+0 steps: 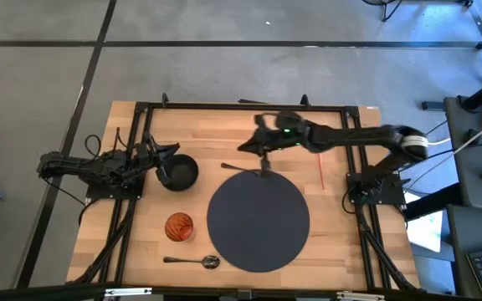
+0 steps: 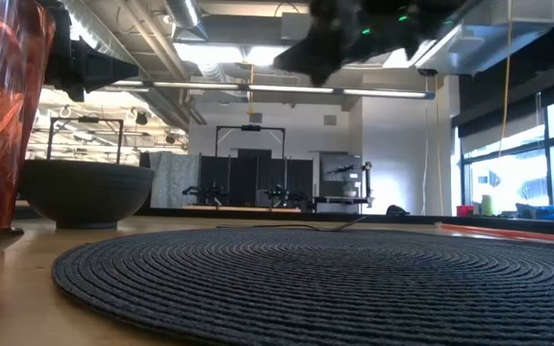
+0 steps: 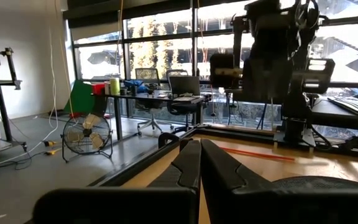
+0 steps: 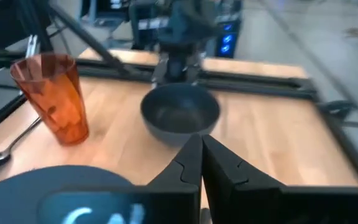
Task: Pick & Place Utensil
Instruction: Put the black bowl on the black mat
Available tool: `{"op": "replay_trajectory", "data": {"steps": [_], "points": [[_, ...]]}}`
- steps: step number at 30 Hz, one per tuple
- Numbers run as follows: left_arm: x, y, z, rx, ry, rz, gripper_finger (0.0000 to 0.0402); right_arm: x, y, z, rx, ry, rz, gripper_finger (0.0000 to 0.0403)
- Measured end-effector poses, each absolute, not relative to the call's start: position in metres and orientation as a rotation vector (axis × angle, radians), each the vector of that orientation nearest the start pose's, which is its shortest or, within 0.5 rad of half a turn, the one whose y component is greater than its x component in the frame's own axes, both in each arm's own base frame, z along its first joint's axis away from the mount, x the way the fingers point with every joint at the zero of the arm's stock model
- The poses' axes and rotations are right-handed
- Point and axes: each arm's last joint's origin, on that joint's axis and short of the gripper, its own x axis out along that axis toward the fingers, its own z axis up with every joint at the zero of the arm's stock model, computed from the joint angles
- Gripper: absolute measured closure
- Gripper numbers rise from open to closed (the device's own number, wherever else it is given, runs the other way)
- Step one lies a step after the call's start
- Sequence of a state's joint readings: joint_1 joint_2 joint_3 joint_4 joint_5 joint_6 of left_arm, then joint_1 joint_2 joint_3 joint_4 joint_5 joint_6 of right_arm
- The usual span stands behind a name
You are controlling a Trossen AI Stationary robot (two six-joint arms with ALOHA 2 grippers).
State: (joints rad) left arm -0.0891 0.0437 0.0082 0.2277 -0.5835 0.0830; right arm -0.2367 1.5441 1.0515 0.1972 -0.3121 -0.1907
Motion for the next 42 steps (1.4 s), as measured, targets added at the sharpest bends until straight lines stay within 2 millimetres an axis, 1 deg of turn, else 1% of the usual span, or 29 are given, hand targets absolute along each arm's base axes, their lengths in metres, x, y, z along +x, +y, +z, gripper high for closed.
{"op": "replay_trajectory", "data": {"steps": [2,5,7,11,16,19,23,27,31,35,38,41,42], "points": [[0.095,0.008,0.184,0.017,-0.162,0.5,0.0398,0.356,-0.076,0.264,-0.099,0.314,0.13,0.0394],[0.095,0.008,0.184,0.017,-0.163,0.5,0.0398,0.37,-0.079,0.251,-0.101,0.349,0.141,0.0394],[0.094,0.008,0.184,0.017,-0.163,0.5,0.0398,0.376,-0.081,0.248,-0.105,0.349,0.143,0.0394],[0.094,0.008,0.184,0.017,-0.163,0.5,0.0398,0.379,-0.082,0.242,-0.105,0.367,0.145,0.0394],[0.094,0.008,0.184,0.017,-0.163,0.501,0.0398,0.381,-0.081,0.245,-0.108,0.339,0.134,0.0395],[0.094,0.008,0.184,0.017,-0.163,0.502,0.0398,0.392,-0.076,0.247,-0.134,0.354,0.127,0.0399],[0.094,0.008,0.184,0.017,-0.163,0.501,0.0398,0.416,-0.067,0.258,-0.204,0.383,0.178,0.0395],[0.095,0.008,0.184,0.017,-0.162,0.501,0.0398,0.444,-0.068,0.268,-0.26,0.415,0.221,0.0397],[0.095,0.008,0.183,0.019,-0.157,0.501,0.0398,0.472,-0.072,0.266,-0.303,0.472,0.269,0.0398],[0.095,0.008,0.182,0.024,-0.144,0.5,0.0398,0.49,-0.073,0.25,-0.407,0.552,0.335,0.0373],[0.095,0.008,0.182,0.026,-0.139,0.5,0.0398,0.493,-0.069,0.233,-0.526,0.6,0.413,0.0347],[0.095,0.008,0.181,0.035,-0.132,0.501,0.0398,0.496,-0.062,0.222,-0.628,0.62,0.461,0.0319],[0.095,0.008,0.181,0.043,-0.13,0.503,0.0398,0.497,-0.06,0.22,-0.666,0.619,0.461,0.0309]]}}
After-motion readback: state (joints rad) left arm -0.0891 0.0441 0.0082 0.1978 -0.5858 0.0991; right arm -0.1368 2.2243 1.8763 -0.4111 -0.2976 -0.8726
